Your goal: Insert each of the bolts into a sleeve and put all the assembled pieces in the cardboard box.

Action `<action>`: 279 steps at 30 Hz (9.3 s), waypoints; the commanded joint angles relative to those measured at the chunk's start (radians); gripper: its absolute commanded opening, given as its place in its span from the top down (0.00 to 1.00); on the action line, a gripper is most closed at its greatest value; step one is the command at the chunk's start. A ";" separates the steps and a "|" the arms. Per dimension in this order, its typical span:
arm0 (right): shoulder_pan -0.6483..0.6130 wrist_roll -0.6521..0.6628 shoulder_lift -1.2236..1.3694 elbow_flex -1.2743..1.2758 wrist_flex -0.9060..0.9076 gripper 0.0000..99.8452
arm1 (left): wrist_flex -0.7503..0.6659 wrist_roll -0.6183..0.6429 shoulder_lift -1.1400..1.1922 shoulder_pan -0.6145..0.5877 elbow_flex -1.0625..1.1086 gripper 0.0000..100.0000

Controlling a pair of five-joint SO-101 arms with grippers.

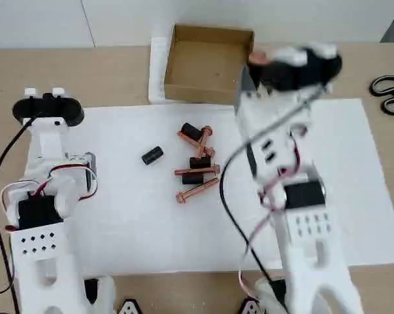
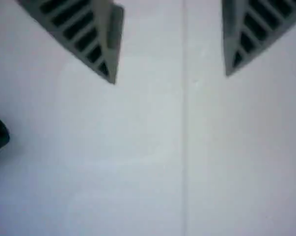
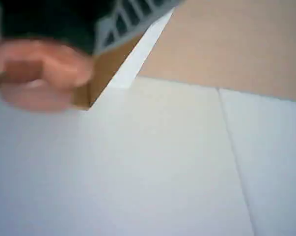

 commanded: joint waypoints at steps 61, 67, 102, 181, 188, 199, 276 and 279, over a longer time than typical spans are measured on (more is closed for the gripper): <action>-0.053 -0.009 1.012 -1.169 0.535 0.82 | 0.107 -0.011 -0.028 -0.005 -0.001 0.86; -0.177 -0.080 0.915 -1.169 0.705 0.82 | 0.112 -0.012 -0.028 -0.006 0.047 0.86; -0.390 -0.819 1.159 -1.162 0.885 0.82 | 0.089 -0.103 -0.028 -0.427 0.137 0.86; -0.042 -0.752 0.653 -1.119 1.420 1.00 | 0.308 -0.060 -0.017 -0.161 -0.148 0.86; -0.039 -0.746 0.472 -0.824 1.405 0.99 | 0.400 0.003 0.117 -0.071 -0.285 0.86; 0.067 -0.244 0.375 -0.293 0.883 1.00 | 0.465 0.026 0.307 0.020 -0.398 0.86; 0.021 0.175 0.762 -0.353 0.826 0.85 | 0.466 0.037 0.307 0.038 -0.395 0.86; 0.018 0.175 0.710 -0.377 0.872 0.85 | 0.466 0.037 0.307 0.038 -0.395 0.86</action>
